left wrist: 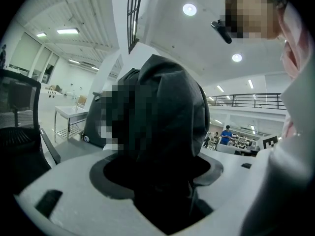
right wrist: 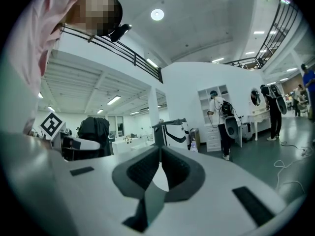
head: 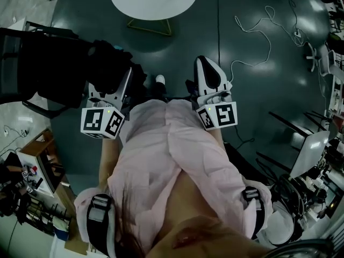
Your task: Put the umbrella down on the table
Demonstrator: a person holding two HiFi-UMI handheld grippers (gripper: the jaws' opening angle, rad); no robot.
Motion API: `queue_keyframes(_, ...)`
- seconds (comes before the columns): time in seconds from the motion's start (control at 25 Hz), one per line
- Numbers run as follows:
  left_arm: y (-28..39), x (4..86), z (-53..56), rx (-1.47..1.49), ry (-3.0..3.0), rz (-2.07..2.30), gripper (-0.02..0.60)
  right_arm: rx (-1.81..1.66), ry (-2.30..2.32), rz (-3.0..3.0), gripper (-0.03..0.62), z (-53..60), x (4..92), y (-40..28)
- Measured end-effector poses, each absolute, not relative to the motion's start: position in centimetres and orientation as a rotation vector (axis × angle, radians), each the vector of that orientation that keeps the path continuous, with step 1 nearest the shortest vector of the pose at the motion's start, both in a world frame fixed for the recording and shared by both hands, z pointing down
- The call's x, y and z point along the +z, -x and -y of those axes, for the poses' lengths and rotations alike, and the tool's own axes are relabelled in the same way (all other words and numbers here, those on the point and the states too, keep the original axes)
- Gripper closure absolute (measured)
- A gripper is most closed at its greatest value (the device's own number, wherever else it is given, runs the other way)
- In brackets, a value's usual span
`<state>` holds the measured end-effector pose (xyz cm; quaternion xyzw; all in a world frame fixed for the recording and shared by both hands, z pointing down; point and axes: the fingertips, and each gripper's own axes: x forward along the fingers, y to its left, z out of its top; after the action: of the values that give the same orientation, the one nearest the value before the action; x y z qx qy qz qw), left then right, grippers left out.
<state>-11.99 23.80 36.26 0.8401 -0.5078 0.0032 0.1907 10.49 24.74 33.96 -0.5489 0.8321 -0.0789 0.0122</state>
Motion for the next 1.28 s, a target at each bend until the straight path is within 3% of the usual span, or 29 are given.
queue_keyframes(0.88, 16.6, 35.9, -5.4, 0.100, -2.417, 1.320, 0.259, -0.278, 1.818, -2.490, 0.560, -7.9, 33.0, -5.7)
queue_keyframes(1.28, 16.2, 37.2, -0.2, 0.142, -2.382, 1.287, 0.259, -0.328, 1.879, -2.470, 0.560, -2.9, 34.1, -6.6)
